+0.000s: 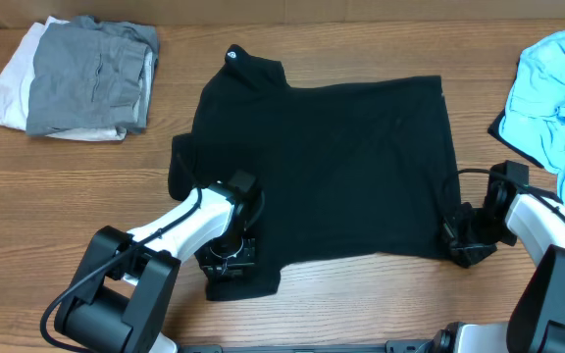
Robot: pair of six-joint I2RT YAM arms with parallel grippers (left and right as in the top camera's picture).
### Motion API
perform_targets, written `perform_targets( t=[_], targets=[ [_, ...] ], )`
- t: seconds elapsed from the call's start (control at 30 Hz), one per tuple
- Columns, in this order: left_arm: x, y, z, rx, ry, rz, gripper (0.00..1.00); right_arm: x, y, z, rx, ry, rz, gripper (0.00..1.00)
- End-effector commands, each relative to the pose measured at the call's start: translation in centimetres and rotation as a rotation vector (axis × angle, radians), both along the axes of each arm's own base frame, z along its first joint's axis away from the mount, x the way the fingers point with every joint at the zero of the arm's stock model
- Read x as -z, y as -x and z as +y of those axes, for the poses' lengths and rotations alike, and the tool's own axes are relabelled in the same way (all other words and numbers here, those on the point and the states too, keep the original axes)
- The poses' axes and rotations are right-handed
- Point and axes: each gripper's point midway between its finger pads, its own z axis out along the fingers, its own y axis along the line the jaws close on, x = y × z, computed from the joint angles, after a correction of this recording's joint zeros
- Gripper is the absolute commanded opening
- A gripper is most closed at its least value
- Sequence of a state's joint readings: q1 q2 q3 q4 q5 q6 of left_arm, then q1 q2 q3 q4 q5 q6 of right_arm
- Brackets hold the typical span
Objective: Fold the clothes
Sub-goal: 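Move both grippers up to the shirt's top left and top right corners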
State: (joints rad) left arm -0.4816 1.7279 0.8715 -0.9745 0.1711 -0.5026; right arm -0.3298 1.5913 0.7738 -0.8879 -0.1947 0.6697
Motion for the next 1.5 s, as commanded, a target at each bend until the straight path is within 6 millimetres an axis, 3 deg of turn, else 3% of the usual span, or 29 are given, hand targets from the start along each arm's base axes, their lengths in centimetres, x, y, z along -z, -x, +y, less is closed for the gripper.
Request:
perform_targets(
  t=[0.0, 0.27, 0.43, 0.53, 0.7, 0.77, 0.83, 0.9, 0.93, 0.97, 1.03, 1.17, 1.33, 1.47],
  targets=[
    [1.3, 3.3, 0.5, -0.028, -0.008, 0.136, 0.04, 0.9, 2.2, -1.6, 0.042, 0.063, 0.086, 0.04],
    [-0.1, 4.3, 0.9, -0.048, -0.027, 0.162, 0.04, 0.8, 3.2, -3.1, 0.127, 0.048, 0.109, 0.04],
    [-2.5, 4.1, 0.5, -0.044, 0.012, 0.08, 0.04, 0.4, 3.4, -3.4, 0.141, 0.054, 0.102, 0.04],
    [-4.2, 3.9, 0.4, -0.049, 0.044, 0.014, 0.04, -0.5, 3.1, -3.6, 0.157, 0.067, 0.076, 0.04],
    [-7.2, 2.1, 0.2, -0.046, 0.09, -0.157, 0.04, -4.2, 1.4, -4.3, 0.18, 0.113, -0.049, 0.04],
    [-9.1, 0.3, 0.0, -0.041, 0.103, -0.258, 0.04, -6.3, 0.1, -4.5, 0.151, 0.128, -0.145, 0.04],
    [-11.3, -1.8, -0.3, -0.034, 0.112, -0.362, 0.17, -8.7, -1.4, -4.5, 0.093, 0.133, -0.254, 0.19],
    [-13.9, -4.3, -0.7, -0.017, 0.122, -0.469, 0.64, -11.0, -2.9, -4.0, 0.026, 0.115, -0.367, 0.47],
    [-15.1, -5.5, -0.9, -0.011, 0.128, -0.519, 0.75, -12.2, -3.7, -3.6, -0.011, 0.102, -0.425, 0.63],
    [-17.0, -7.4, -1.2, -0.002, 0.142, -0.594, 0.81, -13.5, -4.8, -3.2, -0.057, 0.084, -0.492, 0.77],
    [-20.0, -10.5, -1.6, 0.001, 0.163, -0.698, 0.84, -15.6, -6.4, -2.6, -0.119, 0.069, -0.581, 0.89],
    [-24.4, -16.8, -1.2, -0.004, 0.171, -0.822, 0.84, -19.5, -9.5, -1.3, -0.224, 0.09, -0.719, 0.91],
    [-26.0, -25.1, -0.3, 0.037, 0.147, -0.879, 0.85, -24.5, -14.0, 0.6, -0.351, 0.153, -0.886, 0.96],
    [-25.5, -31.1, 0.9, 0.04, 0.123, -0.906, 0.85, -26.4, -17.5, 0.9, -0.385, 0.165, -0.933, 0.96]
  ],
)
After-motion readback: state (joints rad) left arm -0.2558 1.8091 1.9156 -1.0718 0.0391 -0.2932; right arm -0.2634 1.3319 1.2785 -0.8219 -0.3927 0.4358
